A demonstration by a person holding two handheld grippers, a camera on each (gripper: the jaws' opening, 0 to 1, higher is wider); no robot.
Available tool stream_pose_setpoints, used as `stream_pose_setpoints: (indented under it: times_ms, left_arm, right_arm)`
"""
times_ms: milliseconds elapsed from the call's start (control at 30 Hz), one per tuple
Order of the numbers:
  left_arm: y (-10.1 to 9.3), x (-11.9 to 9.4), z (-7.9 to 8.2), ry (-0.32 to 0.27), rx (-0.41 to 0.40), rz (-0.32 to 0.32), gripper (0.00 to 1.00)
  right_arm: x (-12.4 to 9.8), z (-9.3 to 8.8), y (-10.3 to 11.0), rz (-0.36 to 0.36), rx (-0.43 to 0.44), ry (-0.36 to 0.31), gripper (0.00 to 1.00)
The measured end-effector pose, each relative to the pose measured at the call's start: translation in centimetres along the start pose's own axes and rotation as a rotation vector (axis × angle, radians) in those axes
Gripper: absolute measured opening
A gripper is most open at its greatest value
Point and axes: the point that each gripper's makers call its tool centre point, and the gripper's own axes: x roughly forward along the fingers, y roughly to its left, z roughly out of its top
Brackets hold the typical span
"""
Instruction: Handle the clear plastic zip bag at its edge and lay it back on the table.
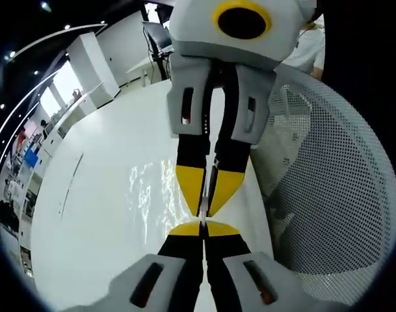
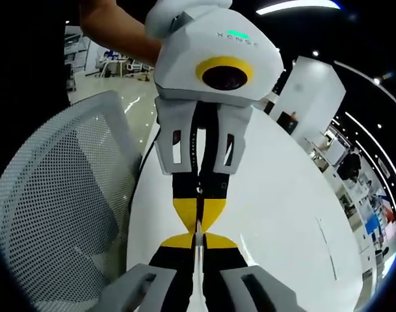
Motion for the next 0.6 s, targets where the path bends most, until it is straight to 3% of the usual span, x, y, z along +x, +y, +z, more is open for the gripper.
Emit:
stream_pose_setpoints:
  times_ms: [600]
  left_arm:
    - [0.11, -0.12, 0.03, -0.013, -0.009, 0.008, 0.0]
  right_arm:
    - [-0.06, 0.0, -0.11, 0.004, 0.021, 0.007, 0.0]
